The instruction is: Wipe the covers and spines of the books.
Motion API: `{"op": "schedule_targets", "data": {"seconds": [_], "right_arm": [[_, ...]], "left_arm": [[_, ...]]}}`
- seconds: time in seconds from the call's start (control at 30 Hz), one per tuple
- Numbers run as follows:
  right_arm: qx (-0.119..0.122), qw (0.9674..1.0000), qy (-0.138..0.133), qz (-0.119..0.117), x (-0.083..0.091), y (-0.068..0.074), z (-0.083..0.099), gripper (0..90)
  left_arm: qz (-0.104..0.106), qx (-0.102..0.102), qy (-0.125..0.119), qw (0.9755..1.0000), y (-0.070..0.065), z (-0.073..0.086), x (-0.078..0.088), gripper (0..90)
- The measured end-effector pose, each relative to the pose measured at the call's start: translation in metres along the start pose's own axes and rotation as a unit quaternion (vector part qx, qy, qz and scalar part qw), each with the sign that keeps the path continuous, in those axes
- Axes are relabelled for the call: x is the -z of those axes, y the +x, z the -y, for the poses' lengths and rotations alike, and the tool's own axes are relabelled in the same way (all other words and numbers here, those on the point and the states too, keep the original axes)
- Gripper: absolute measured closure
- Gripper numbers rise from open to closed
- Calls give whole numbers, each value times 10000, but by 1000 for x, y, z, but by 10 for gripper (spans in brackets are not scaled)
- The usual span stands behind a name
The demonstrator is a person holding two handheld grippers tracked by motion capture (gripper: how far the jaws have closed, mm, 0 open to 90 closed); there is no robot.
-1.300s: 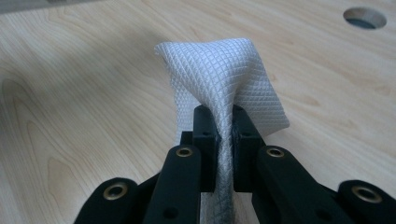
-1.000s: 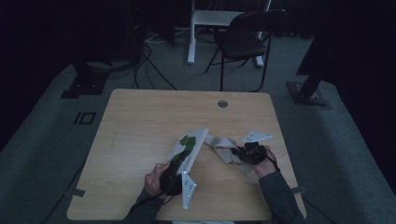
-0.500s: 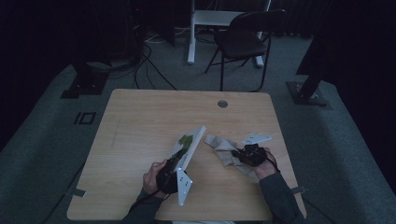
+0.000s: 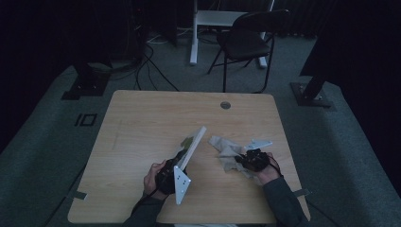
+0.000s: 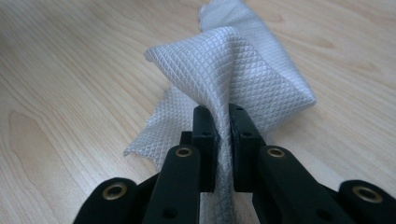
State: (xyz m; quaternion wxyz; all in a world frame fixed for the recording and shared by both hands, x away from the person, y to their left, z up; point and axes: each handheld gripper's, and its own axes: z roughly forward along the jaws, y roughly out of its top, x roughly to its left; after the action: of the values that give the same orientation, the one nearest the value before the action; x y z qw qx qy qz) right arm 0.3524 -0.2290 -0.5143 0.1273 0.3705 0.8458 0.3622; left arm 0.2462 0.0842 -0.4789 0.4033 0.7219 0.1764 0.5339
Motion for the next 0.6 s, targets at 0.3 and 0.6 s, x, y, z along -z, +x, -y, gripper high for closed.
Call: {"op": "schedule_targets", "data": {"seconds": [0.3,0.6], "right_arm": [[-7,9999,141,23,-5,0,7,807],[-14,9998,186,46,-9,1,10,763]], "left_arm": [[126,411,42,9991,7,5,-2,767],[267,756,121,9967,13,12,-5,767]]}}
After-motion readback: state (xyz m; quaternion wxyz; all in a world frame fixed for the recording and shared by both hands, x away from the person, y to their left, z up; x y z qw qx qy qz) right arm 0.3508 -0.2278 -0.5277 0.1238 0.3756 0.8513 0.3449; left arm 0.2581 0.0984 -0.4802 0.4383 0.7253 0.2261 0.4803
